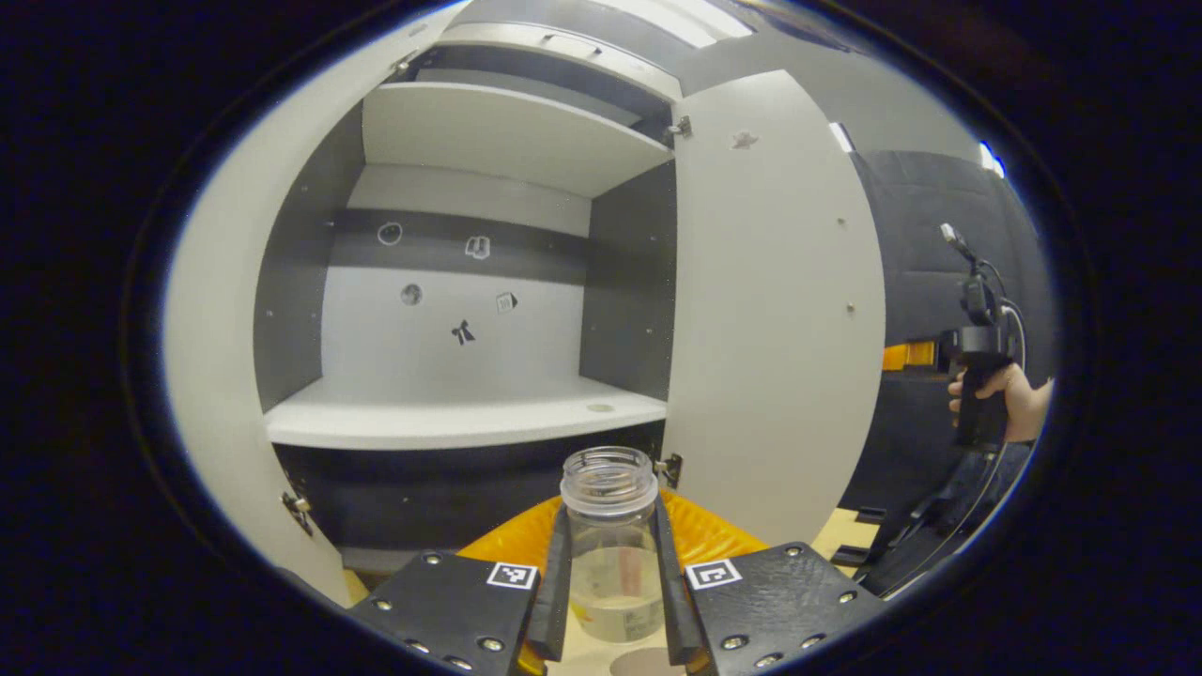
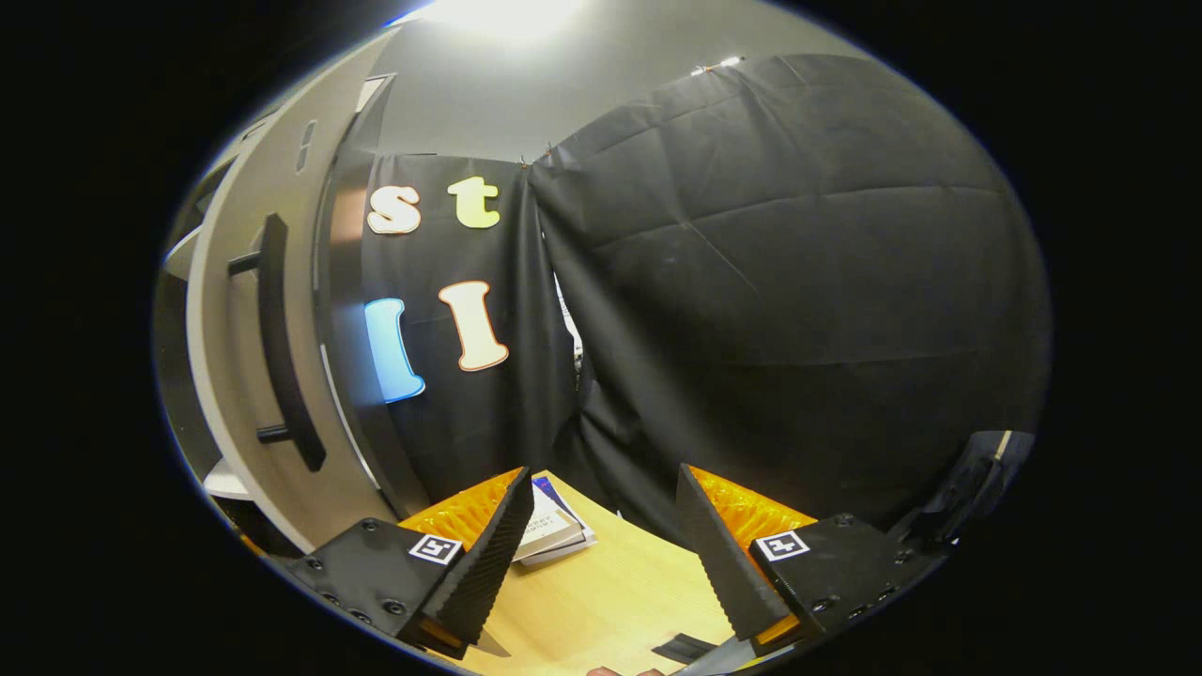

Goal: Grasp the bottle in the cabinet with the left hand and place it on the coaster, then close the right door with the right hand and the left door with the left hand.

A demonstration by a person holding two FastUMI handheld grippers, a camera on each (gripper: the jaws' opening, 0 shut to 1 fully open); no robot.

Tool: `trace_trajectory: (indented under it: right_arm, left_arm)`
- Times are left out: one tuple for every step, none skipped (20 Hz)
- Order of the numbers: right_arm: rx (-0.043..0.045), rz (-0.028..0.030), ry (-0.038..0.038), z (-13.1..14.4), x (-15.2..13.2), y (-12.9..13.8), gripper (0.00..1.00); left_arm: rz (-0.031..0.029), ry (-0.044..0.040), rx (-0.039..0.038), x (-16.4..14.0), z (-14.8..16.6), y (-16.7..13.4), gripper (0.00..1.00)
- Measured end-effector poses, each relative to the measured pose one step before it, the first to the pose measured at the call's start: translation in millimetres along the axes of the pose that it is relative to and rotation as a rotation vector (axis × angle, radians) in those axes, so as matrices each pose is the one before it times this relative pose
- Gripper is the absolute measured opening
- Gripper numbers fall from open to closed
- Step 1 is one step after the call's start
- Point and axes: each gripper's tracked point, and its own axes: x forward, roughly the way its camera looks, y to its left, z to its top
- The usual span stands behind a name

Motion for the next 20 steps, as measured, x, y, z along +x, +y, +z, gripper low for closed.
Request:
trace_trajectory:
  right_arm:
    - [-0.00207,-0.00575,0.00149,-1.02,-8.81,0.91,0.98]
    - [0.00328,-0.00439,0.00093,-1.06,-9.32,1.46,0.98]
    - [0.00398,-0.00215,-0.00033,0.31,-9.21,1.55,0.98]
    - [-0.0009,-0.00316,0.00178,-2.59,-8.41,1.72,0.98]
    - [-0.00981,-0.00416,0.00257,-1.63,-9.02,0.81,0.98]
    - [-0.01446,-0.00838,0.00059,-2.5,-8.04,-1.78,0.98]
    - [-0.01164,-0.00284,-0.00176,-0.01,-8.74,-1.18,0.98]
    - [-0.00852,-0.00424,-0.00062,-0.82,-8.59,-2.0,0.98]
    - [-0.01027,-0.01207,0.00209,-0.66,-8.67,-4.35,0.98]
    - [-0.01164,-0.01493,0.00194,-1.86,-8.36,-6.39,0.98]
    - [-0.01063,-0.0174,0.00208,-2.26,-6.91,-6.05,0.98]
    - [-0.00614,-0.01623,0.00494,-2.65,-5.67,-4.72,0.98]
    - [0.00036,-0.01088,0.01053,-3.94,-6.03,-3.66,0.98]
    - [0.00517,-0.00673,0.0133,-5.36,-3.87,-2.5,0.98]
    - [0.00616,-0.00425,0.00947,-2.76,-3.98,-1.95,0.98]
    - [0.00225,-0.00656,0.00245,-0.47,-3.22,-2.83,0.98]
    - [-0.00235,-0.00926,-0.00062,-0.33,-2.64,-2.63,0.98]
    - [-0.00253,-0.00836,-0.00209,-0.77,-1.0,-3.09,0.98]
    - [-0.0016,-0.00561,-0.00346,0.75,-1.56,-2.18,0.98]
    - [-0.00021,-0.00363,-0.00271,-1.25,-1.01,-0.89,0.98]
  left_arm:
    - [-0.01285,0.01815,-0.00459,0.83,-18.1,-3.07,0.42]
    - [-0.00979,0.01576,-0.01092,-0.02,-16.95,-2.96,0.43]
    - [-0.00661,0.01397,-0.01116,3.44,-12.99,-2.05,0.43]
    - [0.00922,0.0035,0.01704,4.22,-14.54,-1.24,0.43]
    - [0.01935,0.00679,0.03117,4.35,-15.2,0.34,0.43]
    - [0.00281,0.01676,0.01124,4.23,-19.09,-4.48,0.42]
    - [-0.01105,0.01301,-0.00827,0.29,-11.95,-7.15,0.43]
    - [-0.01632,0.00329,-0.00201,1.57,-7.64,-6.67,0.43]
    - [-0.01617,0.00319,0.0117,0.65,-6.46,-7.24,0.43]
    - [-0.01591,0.00228,0.0172,0.17,-5.31,-6.14,0.43]
    - [-0.01806,-0.00227,0.01265,-1.59,-2.98,-6.38,0.43]
    - [-0.01733,-0.00217,0.00766,-1.19,-4.06,-5.75,0.43]
    - [-0.00599,0.00422,0.00986,-1.34,-5.18,-2.62,0.43]
    - [0.00826,0.00305,0.02047,0.6,-5.89,1.05,0.42]
    - [0.00201,0.00283,0.01046,0.71,-4.39,0.06,0.5]
    - [-0.00398,0.00744,-0.00801,-1.8,-4.72,-4.36,0.5]
    - [0.00815,0.00119,-0.00596,-1.39,-0.88,0.09,0.36]
    - [0.00134,-0.007,-0.00209,-0.19,-0.1,0.24,0.39]
    - [-0.00029,0.00662,0.00054,-1.83,-1.33,-0.13,0.42]
    - [0.00091,0.00281,0.00355,0.28,-0.65,-0.77,0.44]
